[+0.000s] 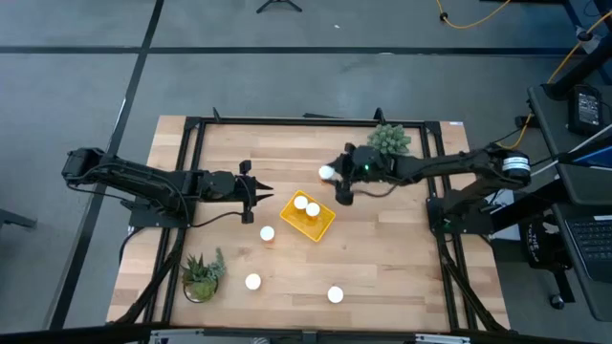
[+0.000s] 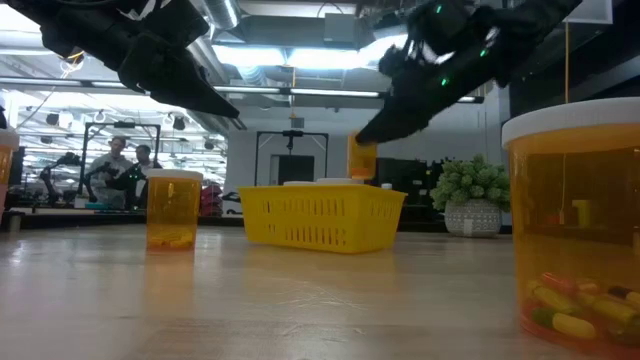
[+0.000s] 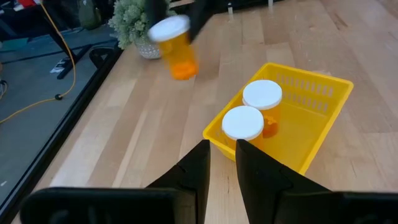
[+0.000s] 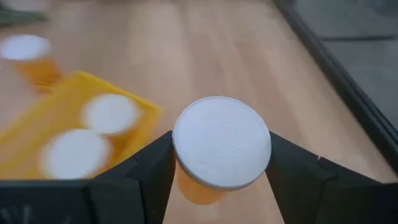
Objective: Pick and place pill bottles into a basket
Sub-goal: Put the orange pill bottle into the yellow bin
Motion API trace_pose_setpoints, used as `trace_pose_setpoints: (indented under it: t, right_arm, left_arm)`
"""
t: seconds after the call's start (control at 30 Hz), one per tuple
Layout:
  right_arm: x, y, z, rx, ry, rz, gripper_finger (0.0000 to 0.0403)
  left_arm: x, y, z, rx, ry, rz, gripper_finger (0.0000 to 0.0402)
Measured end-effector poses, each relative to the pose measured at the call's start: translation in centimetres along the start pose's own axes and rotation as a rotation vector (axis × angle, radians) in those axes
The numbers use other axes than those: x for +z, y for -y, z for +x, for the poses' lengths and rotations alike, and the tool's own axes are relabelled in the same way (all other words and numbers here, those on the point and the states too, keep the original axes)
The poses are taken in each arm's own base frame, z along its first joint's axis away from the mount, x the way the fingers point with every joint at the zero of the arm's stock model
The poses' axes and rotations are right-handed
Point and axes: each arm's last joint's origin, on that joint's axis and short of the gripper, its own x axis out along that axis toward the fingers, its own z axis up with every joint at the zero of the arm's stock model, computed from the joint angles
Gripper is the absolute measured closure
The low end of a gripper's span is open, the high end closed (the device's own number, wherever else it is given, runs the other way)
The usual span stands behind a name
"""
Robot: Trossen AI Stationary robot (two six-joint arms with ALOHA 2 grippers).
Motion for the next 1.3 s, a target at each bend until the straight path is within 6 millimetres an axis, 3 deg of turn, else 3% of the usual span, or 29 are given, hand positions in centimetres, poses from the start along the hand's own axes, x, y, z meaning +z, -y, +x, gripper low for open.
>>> trace_pose_setpoints:
  t: [0.3, 0.67, 1.3]
  right_arm:
    - [1.0, -4.8, -2.4, 0.146, 0.006, -0.008, 0.0176]
    - [0.7, -9.0, -3.6, 0.273, -0.006, -0.062, 0.0176]
    - [-0.6, -10.0, -1.4, 0.170, -0.043, -0.087, 0.0176]
  left_arm:
    - [0.0, 0.0, 0.0, 0.000, 0.002, -0.003, 0.0329]
    - [0.1, 0.0, 0.0, 0.000, 0.008, -0.053, 0.0329]
    - [0.1, 0.0, 0.0, 0.000, 0.007, -0.073, 0.0329]
